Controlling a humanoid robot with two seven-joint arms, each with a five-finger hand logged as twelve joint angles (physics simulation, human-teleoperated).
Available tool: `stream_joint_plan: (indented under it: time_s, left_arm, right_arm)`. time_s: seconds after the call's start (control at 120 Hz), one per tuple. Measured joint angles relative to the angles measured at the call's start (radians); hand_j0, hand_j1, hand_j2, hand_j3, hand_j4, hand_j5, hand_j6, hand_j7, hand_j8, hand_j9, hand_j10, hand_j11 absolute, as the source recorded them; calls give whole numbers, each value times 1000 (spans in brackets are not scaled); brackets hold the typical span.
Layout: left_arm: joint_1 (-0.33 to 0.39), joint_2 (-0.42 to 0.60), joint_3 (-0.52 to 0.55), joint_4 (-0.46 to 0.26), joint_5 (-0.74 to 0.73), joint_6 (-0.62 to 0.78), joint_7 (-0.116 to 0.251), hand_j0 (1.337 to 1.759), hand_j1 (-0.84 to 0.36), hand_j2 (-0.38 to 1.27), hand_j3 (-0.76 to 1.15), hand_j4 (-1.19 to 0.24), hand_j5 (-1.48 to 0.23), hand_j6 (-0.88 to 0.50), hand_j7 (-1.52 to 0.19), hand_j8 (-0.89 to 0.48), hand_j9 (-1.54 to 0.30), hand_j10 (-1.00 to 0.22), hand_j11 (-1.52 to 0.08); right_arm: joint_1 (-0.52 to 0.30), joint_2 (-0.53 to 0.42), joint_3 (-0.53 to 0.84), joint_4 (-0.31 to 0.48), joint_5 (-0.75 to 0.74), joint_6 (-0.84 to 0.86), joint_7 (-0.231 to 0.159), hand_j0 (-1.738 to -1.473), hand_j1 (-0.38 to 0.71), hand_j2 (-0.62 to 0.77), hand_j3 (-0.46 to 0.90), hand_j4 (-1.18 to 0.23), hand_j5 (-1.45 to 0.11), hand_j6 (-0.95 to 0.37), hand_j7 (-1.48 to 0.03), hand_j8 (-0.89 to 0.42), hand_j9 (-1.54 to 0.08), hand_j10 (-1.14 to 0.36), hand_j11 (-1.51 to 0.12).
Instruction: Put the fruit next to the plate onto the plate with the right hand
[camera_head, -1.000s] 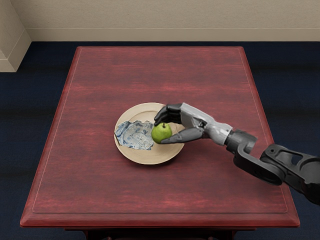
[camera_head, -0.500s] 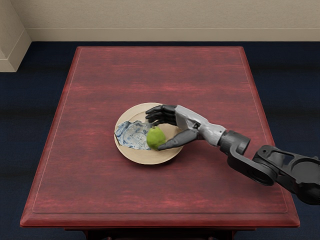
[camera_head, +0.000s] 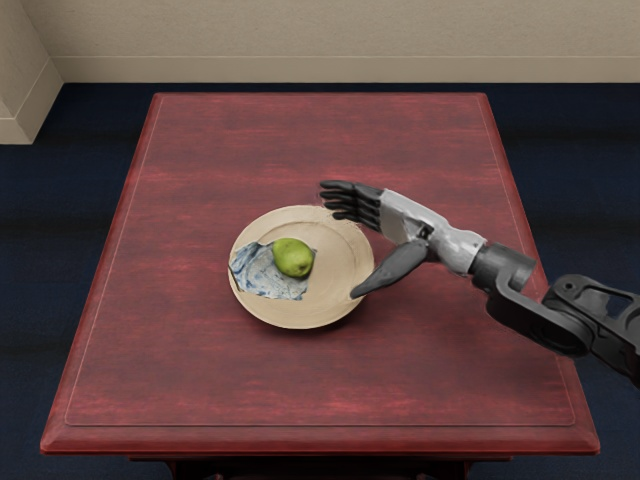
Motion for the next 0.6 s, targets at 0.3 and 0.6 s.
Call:
stream_joint_plan:
  time_s: [0.3,0.6]
  left_arm:
    - [8,0,0,0,0,0,0,1658,348,-2,0,3,0,4,0,4,0,3,0]
    - [11,0,1,0,0,0,0,1658,348,-2,0,3,0,4,0,4,0,3,0]
  right_arm:
    - [45,-156,19,4,101,197,-113,-1658,-317,-2,0,-29,-37,-30,-37,-29,-37,-28,-37]
    - [150,-238,21,42,232,337,-400,-1658,-343,1,0,-7,-9,-8,-9,-7,-9,-7,-9]
